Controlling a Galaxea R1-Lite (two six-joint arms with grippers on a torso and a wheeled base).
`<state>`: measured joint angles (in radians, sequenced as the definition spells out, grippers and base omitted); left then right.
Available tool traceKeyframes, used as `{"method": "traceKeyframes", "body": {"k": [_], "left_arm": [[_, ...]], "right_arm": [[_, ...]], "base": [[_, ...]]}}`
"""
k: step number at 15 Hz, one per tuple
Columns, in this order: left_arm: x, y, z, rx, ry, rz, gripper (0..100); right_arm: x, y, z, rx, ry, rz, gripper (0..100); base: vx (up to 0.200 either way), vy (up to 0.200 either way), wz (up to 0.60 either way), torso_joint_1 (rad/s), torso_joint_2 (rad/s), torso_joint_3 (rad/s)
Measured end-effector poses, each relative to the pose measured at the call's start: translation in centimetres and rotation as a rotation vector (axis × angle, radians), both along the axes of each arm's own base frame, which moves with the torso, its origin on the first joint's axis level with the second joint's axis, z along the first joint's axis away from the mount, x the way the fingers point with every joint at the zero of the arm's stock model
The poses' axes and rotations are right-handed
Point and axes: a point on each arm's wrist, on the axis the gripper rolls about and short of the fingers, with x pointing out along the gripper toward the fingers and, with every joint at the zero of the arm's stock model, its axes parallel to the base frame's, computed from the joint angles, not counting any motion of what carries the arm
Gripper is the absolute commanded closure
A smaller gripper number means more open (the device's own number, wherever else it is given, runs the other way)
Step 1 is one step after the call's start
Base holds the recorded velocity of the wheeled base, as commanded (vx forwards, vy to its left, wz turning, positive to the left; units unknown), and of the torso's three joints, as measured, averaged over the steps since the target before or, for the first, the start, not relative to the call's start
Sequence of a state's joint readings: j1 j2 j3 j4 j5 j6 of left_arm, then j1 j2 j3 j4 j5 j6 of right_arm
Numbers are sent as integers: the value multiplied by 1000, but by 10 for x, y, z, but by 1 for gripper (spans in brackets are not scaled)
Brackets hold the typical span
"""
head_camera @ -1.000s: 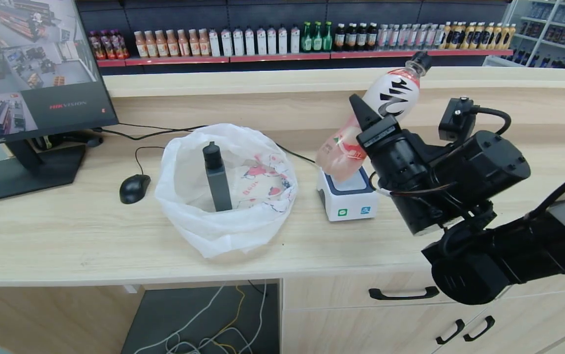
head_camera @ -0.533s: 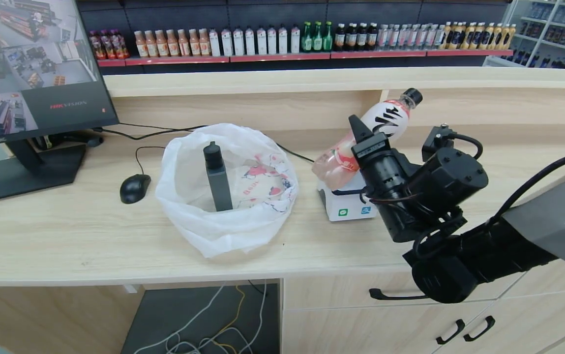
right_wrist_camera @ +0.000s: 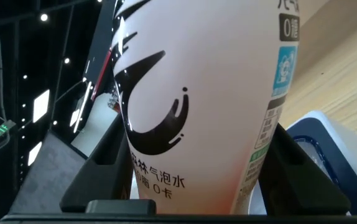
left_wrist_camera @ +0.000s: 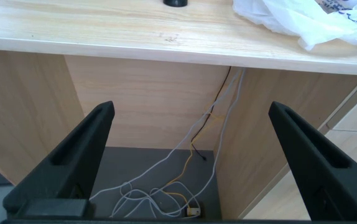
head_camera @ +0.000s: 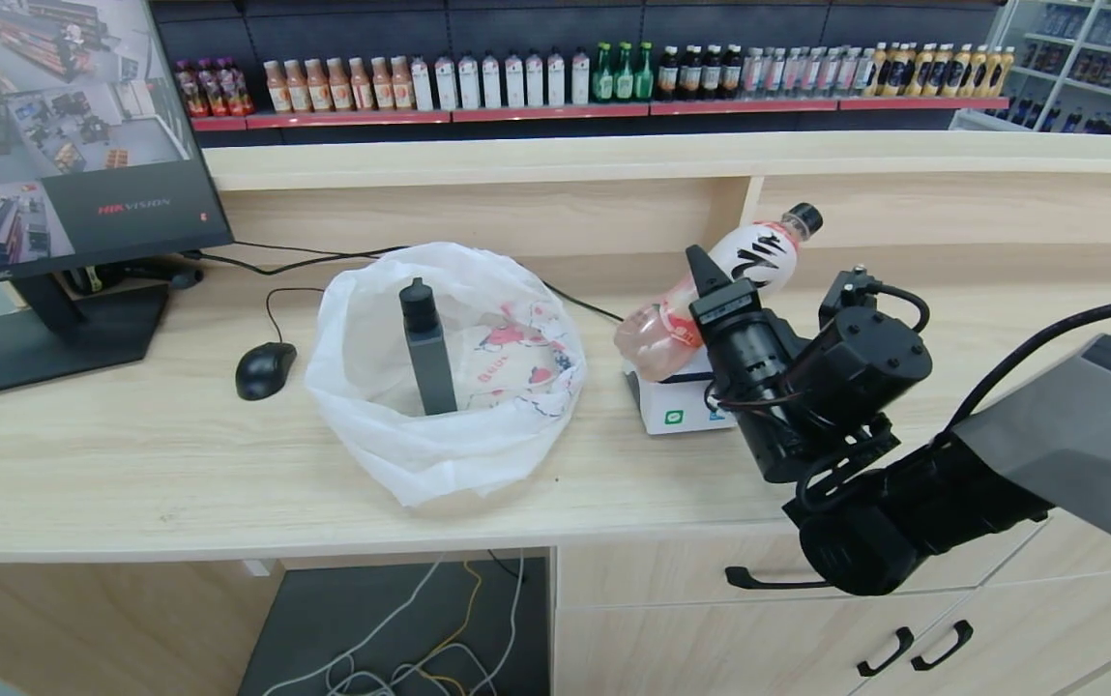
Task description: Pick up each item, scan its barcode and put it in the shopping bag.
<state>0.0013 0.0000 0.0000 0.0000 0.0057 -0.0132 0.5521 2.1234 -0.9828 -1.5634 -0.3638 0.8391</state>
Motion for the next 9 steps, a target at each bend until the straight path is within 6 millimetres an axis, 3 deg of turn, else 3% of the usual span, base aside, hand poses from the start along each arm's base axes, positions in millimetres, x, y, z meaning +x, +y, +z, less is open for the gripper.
{"method": "traceKeyframes", "body": {"k": [9], "left_arm": [[0,0,0,0,0,0,0]], "right_arm": [[4,-3,-2,2,2,-9,100]], "base": [[0,0,0,0,0,0]]}}
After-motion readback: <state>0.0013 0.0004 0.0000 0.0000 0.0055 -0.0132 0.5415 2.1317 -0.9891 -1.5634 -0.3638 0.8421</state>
